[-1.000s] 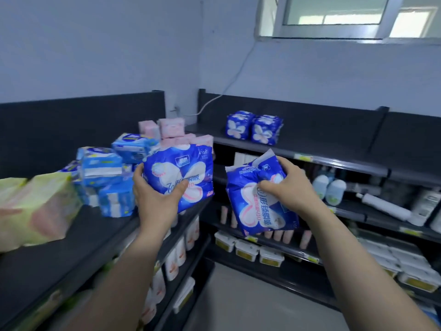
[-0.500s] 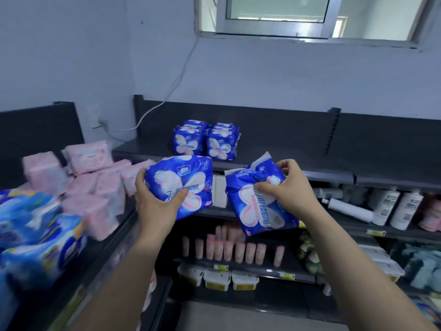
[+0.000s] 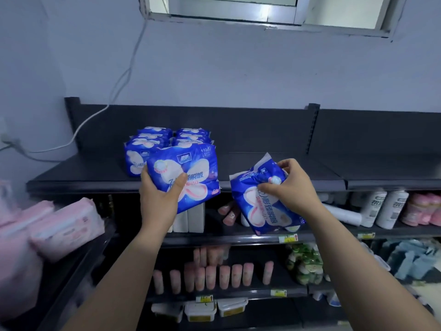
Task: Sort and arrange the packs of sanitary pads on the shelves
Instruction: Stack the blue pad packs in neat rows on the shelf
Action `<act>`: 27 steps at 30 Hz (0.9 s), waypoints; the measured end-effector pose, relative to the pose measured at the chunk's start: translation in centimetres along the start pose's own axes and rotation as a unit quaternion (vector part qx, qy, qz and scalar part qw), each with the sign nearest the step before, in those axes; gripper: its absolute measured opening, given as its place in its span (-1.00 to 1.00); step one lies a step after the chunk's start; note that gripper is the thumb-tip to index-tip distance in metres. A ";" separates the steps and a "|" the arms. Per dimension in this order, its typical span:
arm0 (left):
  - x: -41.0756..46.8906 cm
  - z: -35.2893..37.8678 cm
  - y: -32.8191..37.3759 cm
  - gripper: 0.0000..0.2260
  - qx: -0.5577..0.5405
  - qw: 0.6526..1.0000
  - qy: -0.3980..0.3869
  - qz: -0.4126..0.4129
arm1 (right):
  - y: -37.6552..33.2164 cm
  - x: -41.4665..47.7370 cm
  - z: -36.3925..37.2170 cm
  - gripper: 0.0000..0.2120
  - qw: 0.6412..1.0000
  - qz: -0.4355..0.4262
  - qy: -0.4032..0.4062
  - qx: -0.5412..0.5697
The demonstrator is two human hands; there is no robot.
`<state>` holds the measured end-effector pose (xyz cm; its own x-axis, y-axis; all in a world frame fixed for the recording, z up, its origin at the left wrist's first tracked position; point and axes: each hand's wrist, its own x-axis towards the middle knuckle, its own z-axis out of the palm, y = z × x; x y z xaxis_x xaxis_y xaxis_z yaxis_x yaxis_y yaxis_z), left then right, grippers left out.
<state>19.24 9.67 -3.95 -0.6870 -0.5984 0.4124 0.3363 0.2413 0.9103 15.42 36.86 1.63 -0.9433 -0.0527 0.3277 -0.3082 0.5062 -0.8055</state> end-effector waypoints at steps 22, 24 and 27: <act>15.3 24.5 -6.4 -0.30 0.076 0.993 -0.090 -0.006 | 13.7 31.4 -1.8 -0.46 0.958 -0.093 -0.046 -0.267; 16.4 25.8 -7.3 -0.31 0.092 0.990 -0.104 -0.023 | 14.8 32.9 -1.1 -0.45 0.951 -0.095 -0.070 -0.287; 17.9 27.0 -9.3 -0.34 0.124 0.984 -0.117 -0.046 | 15.9 34.3 -0.4 -0.41 0.944 -0.096 -0.106 -0.296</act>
<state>-13.58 17.35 -4.04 -0.8469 -0.4408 0.2973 0.1179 0.3897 0.9134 -21.77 43.48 0.25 -0.8995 -0.3329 0.2830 -0.4132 0.8585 -0.3036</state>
